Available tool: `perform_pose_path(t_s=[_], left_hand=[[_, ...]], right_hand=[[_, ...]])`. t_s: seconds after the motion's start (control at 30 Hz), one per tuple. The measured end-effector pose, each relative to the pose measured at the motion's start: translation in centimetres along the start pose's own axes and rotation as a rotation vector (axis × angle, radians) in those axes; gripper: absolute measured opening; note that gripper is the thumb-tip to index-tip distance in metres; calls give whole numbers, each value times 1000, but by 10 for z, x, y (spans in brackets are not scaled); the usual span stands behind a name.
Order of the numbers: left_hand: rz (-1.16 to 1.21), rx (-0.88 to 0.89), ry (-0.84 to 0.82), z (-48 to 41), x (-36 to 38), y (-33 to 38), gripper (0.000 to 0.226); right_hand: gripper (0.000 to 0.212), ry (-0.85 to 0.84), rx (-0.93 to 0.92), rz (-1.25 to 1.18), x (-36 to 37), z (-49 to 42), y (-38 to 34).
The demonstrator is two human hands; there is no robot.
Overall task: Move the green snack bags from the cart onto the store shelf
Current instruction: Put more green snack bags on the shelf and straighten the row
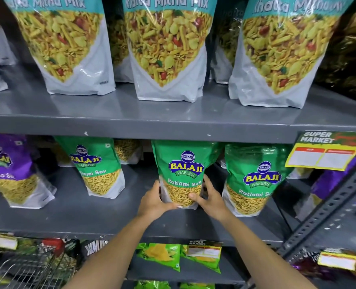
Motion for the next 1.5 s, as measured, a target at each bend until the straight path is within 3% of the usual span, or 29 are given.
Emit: perform_pose_path(t_s=[0.07,0.13,0.23,0.27,0.37,0.43,0.5,0.57,0.63,0.7,0.8,0.9,0.97,1.27,1.5], left_hand=[[21,63,-40,3,2,5,89],[122,140,47,15,-10,10,83],[343,148,565,52,-71,-5,41],[372,123,753,66,-95,-20,38],[399,-45,1008,80,-162,-82,35],[306,-154,917,60,-191,-121,46],[264,-190,689,31,-208,-145,77],[282,-142,434,4,-209,-147,111],[315,-71,246,-17,-205,-140,129],[367,-17,142,-35,-203,-136,132],[390,-123,44,-47,-193,-147,114],[311,-168,61,-42,-189,-151,88],[265,-139,85,-32,-188,-143,72],[163,-81,101,-16,-168,-142,94],[170,-77,156,-12,-164,-141,83]], right_hand=[[84,-18,-13,-39,1,6,-7],[85,57,-13,-115,-1,22,-8],[54,453,-9,-149,-10,71,11],[47,511,-35,-109,-1,87,13],[33,368,-118,10,62,91,6],[21,259,-136,47,106,69,-1],[29,161,-109,20,147,32,-20],[56,44,-41,-63,183,-4,-47],[86,-62,24,-140,214,-35,-68],[93,-130,37,-159,235,-59,-79],[60,-116,64,-141,251,-74,-78],[38,-68,107,-150,249,-70,-73],[43,-46,129,-117,242,-64,-70],[35,-36,110,-127,215,-30,-62],[57,-4,111,-171,217,-22,-63]])
Point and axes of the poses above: each hand's wrist, its own z-axis away from the middle knuckle, its own x-axis out of the palm, y = z × x, the point moved 9 cm from there along -z, towards the middle knuckle, and after that the axes turned 2 degrees about y, right-handed, at the moved point
